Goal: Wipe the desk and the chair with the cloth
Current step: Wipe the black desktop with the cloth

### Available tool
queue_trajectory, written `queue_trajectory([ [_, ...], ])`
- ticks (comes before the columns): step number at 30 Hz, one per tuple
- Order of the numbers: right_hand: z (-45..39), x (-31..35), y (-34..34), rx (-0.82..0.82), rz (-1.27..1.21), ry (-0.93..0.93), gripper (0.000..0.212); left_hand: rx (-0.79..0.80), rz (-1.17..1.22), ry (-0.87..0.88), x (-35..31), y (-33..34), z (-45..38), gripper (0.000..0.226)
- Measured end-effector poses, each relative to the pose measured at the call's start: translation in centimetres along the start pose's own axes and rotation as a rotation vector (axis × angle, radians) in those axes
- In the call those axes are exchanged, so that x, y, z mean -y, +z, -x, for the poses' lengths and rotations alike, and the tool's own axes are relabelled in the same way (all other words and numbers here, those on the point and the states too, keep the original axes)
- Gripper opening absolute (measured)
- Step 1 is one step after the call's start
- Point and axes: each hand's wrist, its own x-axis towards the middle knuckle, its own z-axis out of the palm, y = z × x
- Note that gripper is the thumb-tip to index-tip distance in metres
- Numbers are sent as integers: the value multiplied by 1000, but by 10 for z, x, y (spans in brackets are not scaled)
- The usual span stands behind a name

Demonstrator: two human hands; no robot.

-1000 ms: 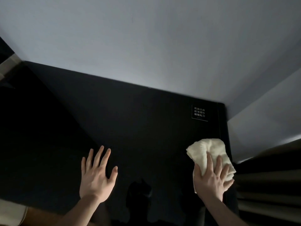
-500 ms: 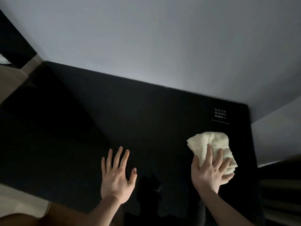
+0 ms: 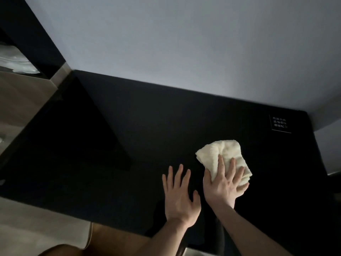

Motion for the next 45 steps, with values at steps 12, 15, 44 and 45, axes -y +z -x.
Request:
queue_trajectory([
  [12,17,-33,-24,-10,17,10,74,-114,-317,-17,263,-135,-15,89],
  [15,12,-31,-17,-67,-11,38,74,-96,-350,-57,304,-150,-9,92],
  [44,117,348,143,51,-56,14,73,-228,88,-3,437,-253,-28,64],
  [45,119,356,145,60,-55,39,73,-248,17,-55,469,-268,-36,68],
])
